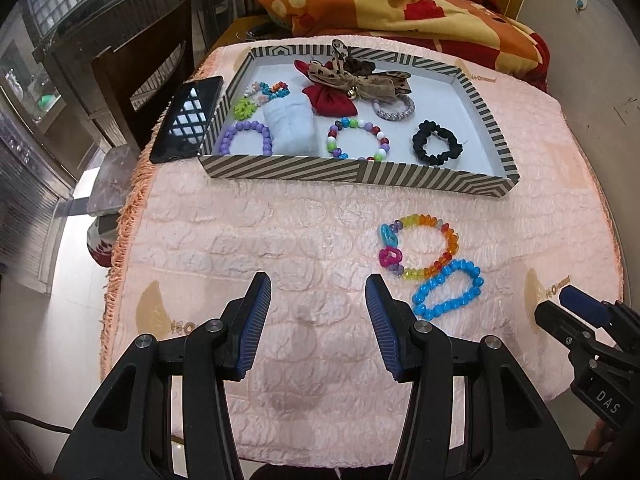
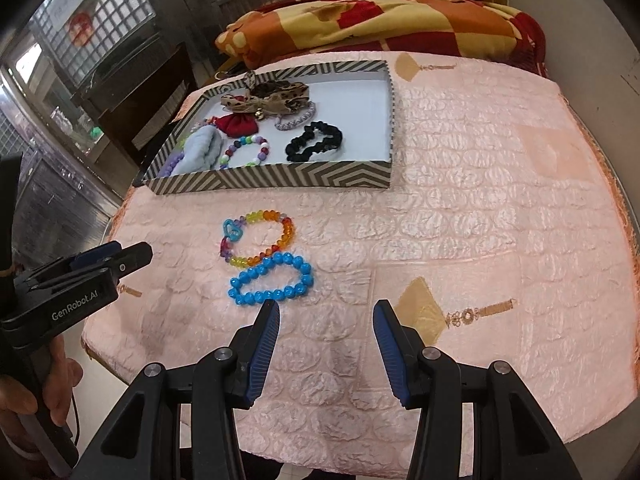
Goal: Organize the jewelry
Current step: 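Move both open tools toward the rainbow and blue bead bracelets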
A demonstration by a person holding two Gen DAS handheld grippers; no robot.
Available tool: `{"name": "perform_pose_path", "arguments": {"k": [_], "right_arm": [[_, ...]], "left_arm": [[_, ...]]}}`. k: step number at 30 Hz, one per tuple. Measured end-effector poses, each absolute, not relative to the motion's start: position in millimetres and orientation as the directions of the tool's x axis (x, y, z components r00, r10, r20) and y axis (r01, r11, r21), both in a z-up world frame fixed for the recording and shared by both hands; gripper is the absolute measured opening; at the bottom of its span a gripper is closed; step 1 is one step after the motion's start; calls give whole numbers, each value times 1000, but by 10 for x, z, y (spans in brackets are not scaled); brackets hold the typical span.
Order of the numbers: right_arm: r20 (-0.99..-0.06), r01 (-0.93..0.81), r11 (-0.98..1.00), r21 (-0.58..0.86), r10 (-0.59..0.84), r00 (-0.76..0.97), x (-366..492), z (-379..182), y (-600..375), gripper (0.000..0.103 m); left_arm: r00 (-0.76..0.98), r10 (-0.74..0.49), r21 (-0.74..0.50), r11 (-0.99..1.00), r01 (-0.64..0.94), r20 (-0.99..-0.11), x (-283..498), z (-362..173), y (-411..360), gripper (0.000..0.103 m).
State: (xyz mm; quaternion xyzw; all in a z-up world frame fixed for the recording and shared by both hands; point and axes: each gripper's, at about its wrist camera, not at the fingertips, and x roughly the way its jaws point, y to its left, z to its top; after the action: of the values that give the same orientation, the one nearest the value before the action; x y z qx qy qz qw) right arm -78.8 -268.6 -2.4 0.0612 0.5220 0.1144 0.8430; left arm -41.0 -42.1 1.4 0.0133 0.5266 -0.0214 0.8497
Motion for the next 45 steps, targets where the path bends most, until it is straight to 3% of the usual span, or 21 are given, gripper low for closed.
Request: {"name": "perform_pose_path", "arguments": {"k": [45], "right_arm": [[-909,-167,973,162,213,357,-313,-488,-2303,47]], "left_arm": [[395,-18,-6,1000,30,-919,-170,-108,-271,49]]}}
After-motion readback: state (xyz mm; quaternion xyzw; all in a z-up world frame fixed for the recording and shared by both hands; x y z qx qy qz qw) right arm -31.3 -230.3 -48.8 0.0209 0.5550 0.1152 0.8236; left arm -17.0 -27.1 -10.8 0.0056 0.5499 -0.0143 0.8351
